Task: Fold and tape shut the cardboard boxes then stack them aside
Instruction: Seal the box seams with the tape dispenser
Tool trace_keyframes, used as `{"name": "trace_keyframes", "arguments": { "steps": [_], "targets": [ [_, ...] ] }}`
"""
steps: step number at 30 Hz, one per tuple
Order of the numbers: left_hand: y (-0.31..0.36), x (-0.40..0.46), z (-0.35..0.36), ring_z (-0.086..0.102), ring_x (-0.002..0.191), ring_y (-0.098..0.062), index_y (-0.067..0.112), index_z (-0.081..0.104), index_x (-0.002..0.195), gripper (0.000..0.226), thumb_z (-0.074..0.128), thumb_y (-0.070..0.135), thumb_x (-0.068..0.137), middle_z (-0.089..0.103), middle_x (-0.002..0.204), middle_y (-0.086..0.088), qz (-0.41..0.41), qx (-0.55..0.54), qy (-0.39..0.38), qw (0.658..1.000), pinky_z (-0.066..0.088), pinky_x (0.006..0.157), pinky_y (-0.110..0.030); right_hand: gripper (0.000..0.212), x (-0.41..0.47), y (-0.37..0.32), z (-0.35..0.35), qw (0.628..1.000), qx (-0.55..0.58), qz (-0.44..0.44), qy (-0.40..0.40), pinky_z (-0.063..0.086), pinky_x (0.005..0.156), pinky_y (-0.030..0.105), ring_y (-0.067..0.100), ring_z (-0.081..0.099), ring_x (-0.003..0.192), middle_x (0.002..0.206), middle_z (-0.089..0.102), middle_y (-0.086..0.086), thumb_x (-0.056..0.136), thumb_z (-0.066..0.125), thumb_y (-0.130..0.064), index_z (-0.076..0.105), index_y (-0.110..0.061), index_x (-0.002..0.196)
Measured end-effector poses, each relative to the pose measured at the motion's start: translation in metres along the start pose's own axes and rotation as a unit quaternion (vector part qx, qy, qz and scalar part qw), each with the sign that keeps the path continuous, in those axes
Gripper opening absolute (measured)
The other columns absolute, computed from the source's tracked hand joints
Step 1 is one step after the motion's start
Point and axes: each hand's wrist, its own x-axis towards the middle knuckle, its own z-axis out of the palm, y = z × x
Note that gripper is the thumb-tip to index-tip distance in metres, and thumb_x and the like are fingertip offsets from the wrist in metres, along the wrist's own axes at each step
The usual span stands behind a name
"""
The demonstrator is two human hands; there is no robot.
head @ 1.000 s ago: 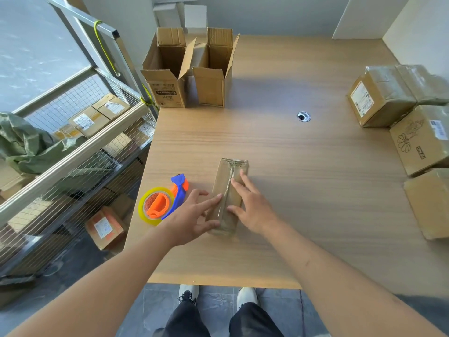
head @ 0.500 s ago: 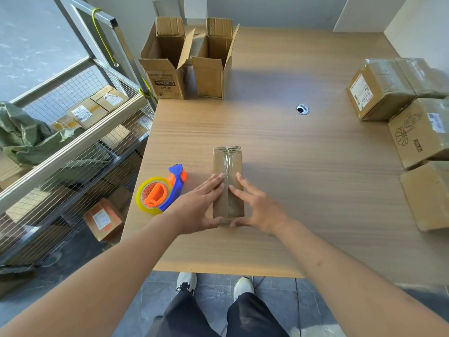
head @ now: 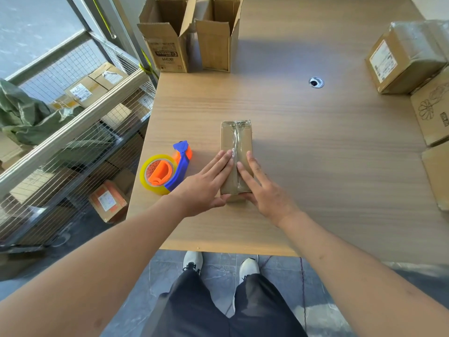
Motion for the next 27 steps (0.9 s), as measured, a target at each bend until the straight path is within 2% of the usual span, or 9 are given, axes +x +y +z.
{"name": "trace_keyframes", "arguments": {
  "steps": [3, 5, 7, 8, 10, 14, 20, 23, 27],
  "targets": [
    [0.001, -0.001, -0.003, -0.012, 0.158, -0.016, 0.005, 0.003, 0.163, 0.098, 0.057, 0.054, 0.097, -0.012, 0.172, -0.004, -0.01, 0.007, -0.024, 1.0, 0.031, 0.123, -0.035, 0.08, -0.003, -0.004, -0.008, 0.998, 0.049, 0.044, -0.02, 0.055, 0.099, 0.048, 0.024, 0.031, 0.152, 0.173, 0.005, 0.0, 0.094, 0.071, -0.029, 0.028, -0.026, 0.162],
    [0.006, -0.001, -0.003, -0.013, 0.158, -0.015, 0.007, 0.002, 0.164, 0.099, 0.054, 0.057, 0.096, -0.013, 0.172, -0.002, -0.031, 0.007, -0.027, 0.999, 0.031, 0.123, -0.036, 0.074, -0.006, -0.01, -0.016, 0.992, 0.058, 0.11, 0.004, 0.056, 0.096, 0.045, 0.023, 0.047, 0.139, 0.166, 0.025, -0.002, 0.089, 0.074, -0.037, 0.041, -0.034, 0.156],
    [0.015, 0.002, -0.002, -0.012, 0.158, -0.015, 0.009, 0.003, 0.164, 0.098, 0.048, 0.061, 0.094, -0.013, 0.172, -0.001, -0.063, 0.002, -0.021, 0.998, 0.03, 0.123, -0.036, 0.069, -0.006, -0.014, -0.023, 0.978, 0.077, 0.184, 0.053, 0.058, 0.084, 0.043, 0.021, 0.061, 0.106, 0.131, 0.056, 0.0, 0.083, 0.081, -0.035, 0.054, -0.034, 0.147],
    [0.021, 0.004, -0.001, -0.011, 0.158, -0.016, 0.009, 0.003, 0.164, 0.098, 0.046, 0.062, 0.094, -0.012, 0.172, -0.002, -0.081, 0.002, -0.018, 0.997, 0.028, 0.124, -0.036, 0.068, -0.005, -0.016, -0.025, 0.97, 0.089, 0.213, 0.073, 0.057, 0.08, 0.042, 0.021, 0.063, 0.094, 0.112, 0.063, 0.0, 0.081, 0.084, -0.031, 0.059, -0.031, 0.144],
    [0.032, 0.012, 0.003, -0.011, 0.158, -0.017, 0.009, 0.004, 0.164, 0.098, 0.048, 0.062, 0.096, -0.012, 0.172, -0.003, -0.108, 0.006, -0.014, 0.994, 0.023, 0.124, -0.032, 0.065, -0.003, -0.018, -0.026, 0.951, 0.116, 0.269, 0.098, 0.057, 0.081, 0.04, 0.025, 0.068, 0.085, 0.096, 0.072, 0.004, 0.078, 0.087, -0.022, 0.064, -0.022, 0.139],
    [0.042, 0.021, 0.01, -0.012, 0.158, -0.017, 0.009, 0.003, 0.164, 0.097, 0.056, 0.056, 0.098, -0.013, 0.172, -0.002, -0.136, -0.005, 0.0, 0.991, 0.017, 0.125, -0.029, 0.054, -0.003, -0.026, -0.025, 0.907, 0.141, 0.379, 0.121, 0.053, 0.093, 0.034, 0.024, 0.074, 0.101, 0.109, 0.078, 0.005, 0.088, 0.08, -0.019, 0.063, -0.015, 0.139],
    [0.041, 0.02, 0.014, -0.01, 0.158, -0.018, 0.008, 0.006, 0.164, 0.096, 0.059, 0.053, 0.097, -0.008, 0.172, -0.003, -0.133, -0.012, 0.004, 0.991, 0.01, 0.128, -0.03, 0.037, -0.007, -0.048, -0.019, 0.894, 0.125, 0.412, 0.122, 0.05, 0.091, 0.039, 0.037, 0.066, 0.112, 0.121, 0.073, 0.012, 0.103, 0.058, -0.018, 0.063, -0.02, 0.139],
    [0.039, 0.021, 0.011, -0.011, 0.158, -0.018, 0.01, 0.005, 0.164, 0.101, 0.06, 0.057, 0.094, -0.009, 0.172, -0.002, -0.13, -0.033, -0.006, 0.991, 0.009, 0.128, -0.032, 0.043, -0.008, -0.051, -0.017, 0.894, 0.138, 0.414, 0.102, 0.049, 0.094, 0.039, 0.037, 0.064, 0.117, 0.128, 0.07, 0.013, 0.106, 0.048, -0.019, 0.053, -0.021, 0.149],
    [0.019, 0.02, -0.009, -0.01, 0.157, -0.012, 0.019, 0.003, 0.165, 0.117, 0.07, 0.067, 0.083, -0.01, 0.172, 0.006, -0.092, -0.039, -0.067, 0.993, 0.01, 0.128, -0.032, 0.057, -0.01, -0.046, -0.018, 0.9, 0.186, 0.394, 0.01, 0.043, 0.104, 0.037, 0.033, 0.055, 0.131, 0.145, 0.059, 0.014, 0.106, 0.041, -0.017, 0.028, -0.02, 0.161]
  ]
}}
